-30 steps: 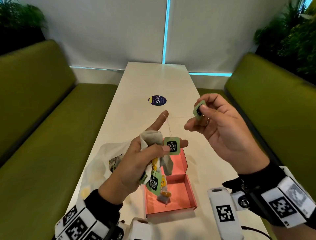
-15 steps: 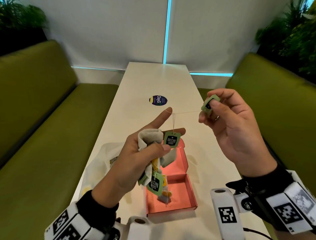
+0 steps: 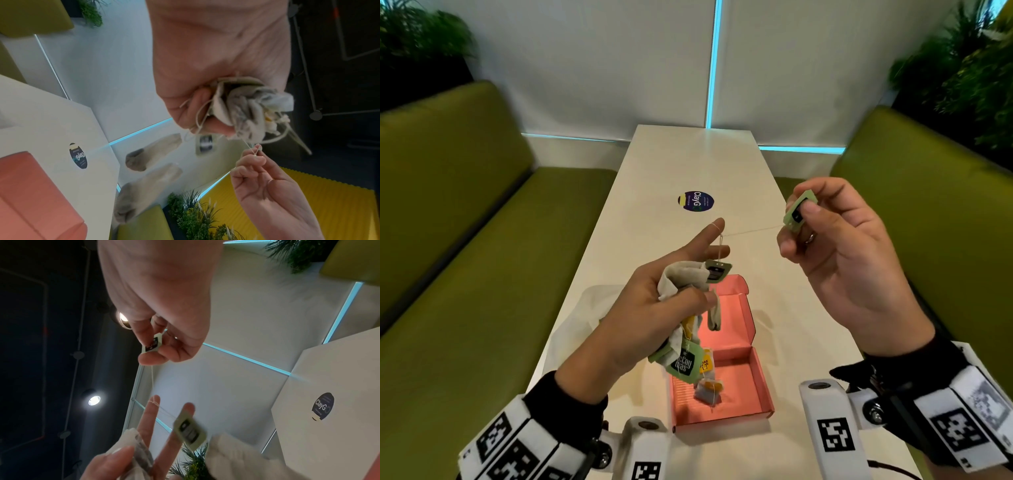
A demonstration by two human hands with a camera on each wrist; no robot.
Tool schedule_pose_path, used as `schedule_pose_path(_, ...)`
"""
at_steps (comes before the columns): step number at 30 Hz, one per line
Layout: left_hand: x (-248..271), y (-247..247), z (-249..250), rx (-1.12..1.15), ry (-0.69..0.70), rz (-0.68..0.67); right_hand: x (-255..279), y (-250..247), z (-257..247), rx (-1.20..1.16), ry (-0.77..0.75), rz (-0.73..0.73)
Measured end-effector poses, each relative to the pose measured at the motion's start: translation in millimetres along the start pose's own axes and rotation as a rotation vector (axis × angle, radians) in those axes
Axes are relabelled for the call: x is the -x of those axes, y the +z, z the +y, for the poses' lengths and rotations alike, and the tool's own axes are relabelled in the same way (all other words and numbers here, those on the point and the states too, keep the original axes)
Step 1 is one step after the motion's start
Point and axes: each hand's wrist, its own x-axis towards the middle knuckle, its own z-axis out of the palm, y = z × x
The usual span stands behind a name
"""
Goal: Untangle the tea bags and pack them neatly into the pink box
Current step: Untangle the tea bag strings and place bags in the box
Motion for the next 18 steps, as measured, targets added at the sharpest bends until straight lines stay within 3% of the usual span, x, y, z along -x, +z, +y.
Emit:
schedule_pose_path(6, 3, 6, 7, -0.038, -0.051, -0.065, -2, 5, 0, -0.015, -0.002, -0.014)
schedule_pose_path(18, 5, 3, 14, -0.200, -0.074, -0.043, 0, 7, -6, -0.025, -0.009, -0.017)
